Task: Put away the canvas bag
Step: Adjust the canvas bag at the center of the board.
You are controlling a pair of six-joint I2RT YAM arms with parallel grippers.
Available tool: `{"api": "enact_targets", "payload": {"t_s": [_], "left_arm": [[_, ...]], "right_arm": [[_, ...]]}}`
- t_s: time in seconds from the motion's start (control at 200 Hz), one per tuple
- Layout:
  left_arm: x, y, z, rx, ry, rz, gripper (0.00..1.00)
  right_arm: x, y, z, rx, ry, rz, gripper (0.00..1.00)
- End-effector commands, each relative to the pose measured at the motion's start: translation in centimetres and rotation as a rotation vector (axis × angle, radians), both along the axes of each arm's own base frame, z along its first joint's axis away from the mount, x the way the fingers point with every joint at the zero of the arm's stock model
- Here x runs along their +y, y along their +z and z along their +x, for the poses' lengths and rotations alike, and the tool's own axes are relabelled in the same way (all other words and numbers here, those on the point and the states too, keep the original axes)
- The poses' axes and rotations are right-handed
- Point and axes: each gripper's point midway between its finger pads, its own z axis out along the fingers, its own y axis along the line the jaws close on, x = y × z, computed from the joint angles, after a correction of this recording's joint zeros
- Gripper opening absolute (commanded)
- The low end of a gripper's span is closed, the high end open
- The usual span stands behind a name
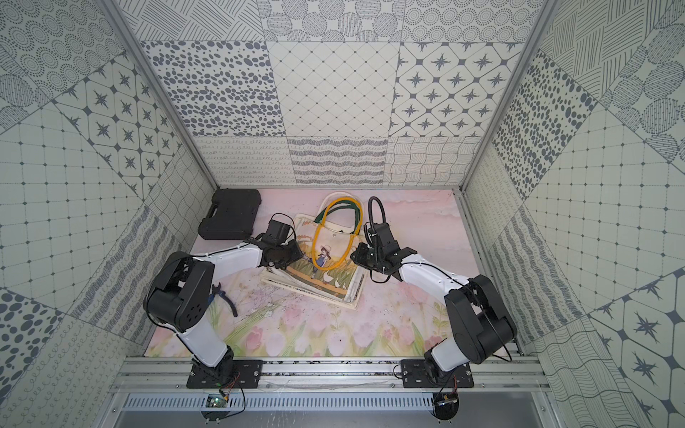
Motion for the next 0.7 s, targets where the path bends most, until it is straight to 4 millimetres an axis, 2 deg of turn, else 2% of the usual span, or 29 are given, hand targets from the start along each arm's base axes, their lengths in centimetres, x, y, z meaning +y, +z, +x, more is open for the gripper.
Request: {"api": "enact_targets", "payload": {"t_s": [0.0,0.35,0.555,0.695], "left_arm": [[1.7,-2.2,-3.4,0.151,-0.004,0.069,0.34],[1.9,-2.0,-3.7,0.139,0.000,0.066,0.35],[1.8,-2.0,-3.6,0.143,-0.002,0.065,0.35],[1.8,-2.0,-3.6,0.142,-0.001,0.065,0.36]], "right_arm": [[1.3,0.4,0.9,-0.030,-0.034,0.103,0.28],[2.5,-4.9,2.1,0.051,-0.066,0.144,0.30],[4.2,-6.9,2.6,0.107,-0.074,0.236,0.30],[5.1,-7.5,2.6,0.117,-0.074,0.263,0.29]]}}
